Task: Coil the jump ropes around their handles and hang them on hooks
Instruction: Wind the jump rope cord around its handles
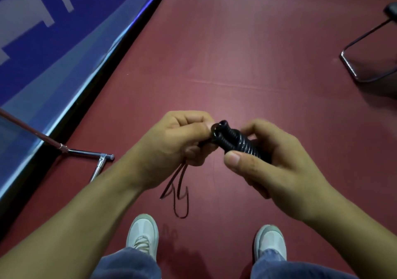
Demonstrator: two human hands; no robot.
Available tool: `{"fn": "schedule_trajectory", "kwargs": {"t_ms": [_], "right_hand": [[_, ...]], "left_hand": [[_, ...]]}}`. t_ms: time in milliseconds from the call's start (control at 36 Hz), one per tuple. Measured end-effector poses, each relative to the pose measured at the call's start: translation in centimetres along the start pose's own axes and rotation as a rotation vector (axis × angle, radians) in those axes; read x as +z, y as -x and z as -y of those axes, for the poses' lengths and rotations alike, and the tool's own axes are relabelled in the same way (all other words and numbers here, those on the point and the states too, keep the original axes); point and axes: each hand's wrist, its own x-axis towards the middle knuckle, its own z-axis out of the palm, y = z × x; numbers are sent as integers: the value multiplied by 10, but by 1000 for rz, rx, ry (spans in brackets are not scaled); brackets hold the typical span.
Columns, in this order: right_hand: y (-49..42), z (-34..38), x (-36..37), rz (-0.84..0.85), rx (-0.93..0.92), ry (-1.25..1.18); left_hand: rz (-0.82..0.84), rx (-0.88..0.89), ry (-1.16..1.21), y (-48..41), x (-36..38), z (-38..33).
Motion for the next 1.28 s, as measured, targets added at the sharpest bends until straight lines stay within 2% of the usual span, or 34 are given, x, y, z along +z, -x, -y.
{"fn": "schedule_trajectory", "kwargs": {"t_ms": [361,472,528,611,722,861,972,1083,1139,1194,1278], "right_hand": [[-1,-5,-2,-172,-77,-29],[-5,-11,-8,-232,-38,95],[-7,-17,-10,-242,-16,261],[-7,-21,-10,-202,29,457],[-8,-18,-16,-63,54,651],[-4,-11,-5,-38,11,776],[-4,-18,-4,-39,3,735],[-10,-21,-3,-51,49,390],[-12,-21,-4,-42,87,294],[-14,-24,-3,-28,95,316],[-13,-28,0,-15,120,456]], "left_hand": [[-217,94,-564,6,19,5],[-230,76,-687,15,26,0],[-222,52,-729,18,30,0],[-192,-5,-801,19,33,0],[-165,-51,-846,22,29,-3],[-185,-90,-805,20,31,-7],[-178,-125,-788,20,29,-8],[-194,-131,-676,22,21,-14],[-196,-118,-632,24,17,-18],[-177,-97,-646,27,17,-23],[-127,-76,-787,32,19,-30]]}}
